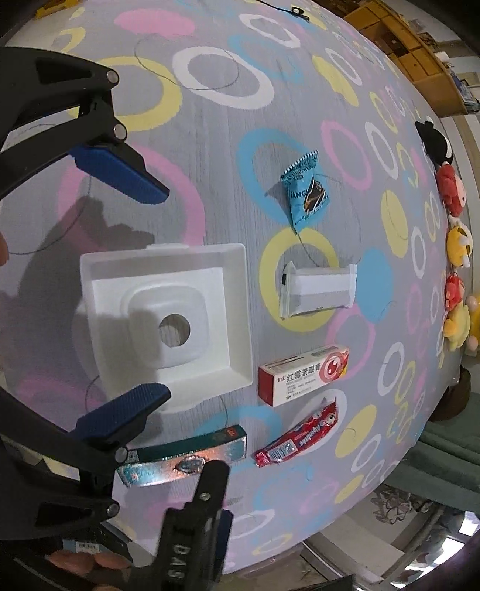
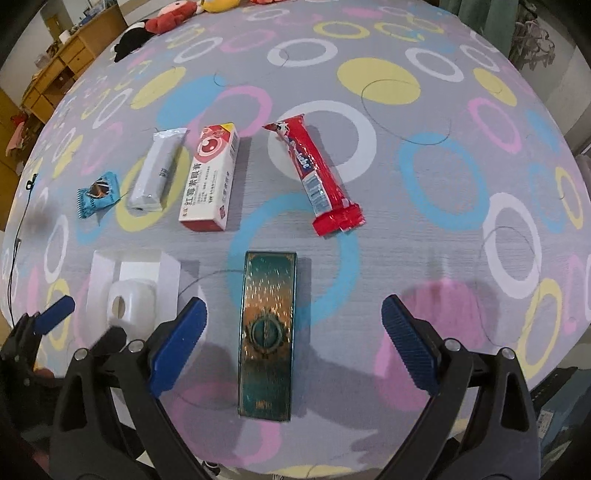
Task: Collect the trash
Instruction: 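Grasp the green box with the right tool while the left tool grasps the white tray box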
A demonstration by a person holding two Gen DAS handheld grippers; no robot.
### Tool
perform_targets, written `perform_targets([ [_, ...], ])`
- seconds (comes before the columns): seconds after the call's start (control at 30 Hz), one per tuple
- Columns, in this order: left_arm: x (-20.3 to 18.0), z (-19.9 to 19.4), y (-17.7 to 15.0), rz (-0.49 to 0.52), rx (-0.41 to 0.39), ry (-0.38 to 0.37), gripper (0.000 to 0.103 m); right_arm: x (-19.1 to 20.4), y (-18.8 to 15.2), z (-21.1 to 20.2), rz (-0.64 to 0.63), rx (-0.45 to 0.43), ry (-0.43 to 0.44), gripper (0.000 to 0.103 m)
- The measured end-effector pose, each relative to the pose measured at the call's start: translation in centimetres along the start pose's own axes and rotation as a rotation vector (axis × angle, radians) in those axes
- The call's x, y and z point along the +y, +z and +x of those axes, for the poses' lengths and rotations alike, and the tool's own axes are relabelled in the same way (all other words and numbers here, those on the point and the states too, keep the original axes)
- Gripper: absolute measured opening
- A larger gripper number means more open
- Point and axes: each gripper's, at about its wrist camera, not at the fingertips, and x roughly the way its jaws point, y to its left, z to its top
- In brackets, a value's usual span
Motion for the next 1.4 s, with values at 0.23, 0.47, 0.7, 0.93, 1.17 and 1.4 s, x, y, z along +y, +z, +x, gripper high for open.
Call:
perform_targets([
  [0.23, -0.5, 1.5, 0.0, 0.012, 0.009, 0.007, 0.095, 1.2, 0.9, 1.8, -0.050, 0.037, -0.026, 0.094],
  [0.47, 0.5, 2.9, -0.6, -0.030, 0.009, -0.016, 0.095, 1.3, 0.8, 4.4, -0.041, 0.089, -0.038, 0.087],
  [0.7, 0.6, 3.3, -0.6, -0.043, -0.014, -0.012, 0.095, 2.2, 0.5, 4.3, -0.076, 0.058, -0.061, 0.045],
  [0.93, 1.0, 2.7, -1.1, -0.062, -0.052, -0.018, 0.077, 3.2, -0.1, 4.0, -0.090, 0.035, -0.060, 0.036],
  [1.17, 1.5, 2.0, -1.4, -0.071, -0.062, -0.032, 0.072, 2.8, -1.0, 3.7, -0.086, 0.023, -0.059, 0.036],
  [1.4, 1.4, 1.2, -1.7, -0.065, -0.084, -0.015, 0.071, 2.2, -0.9, 3.3, -0.081, 0.013, -0.048, 0.035],
])
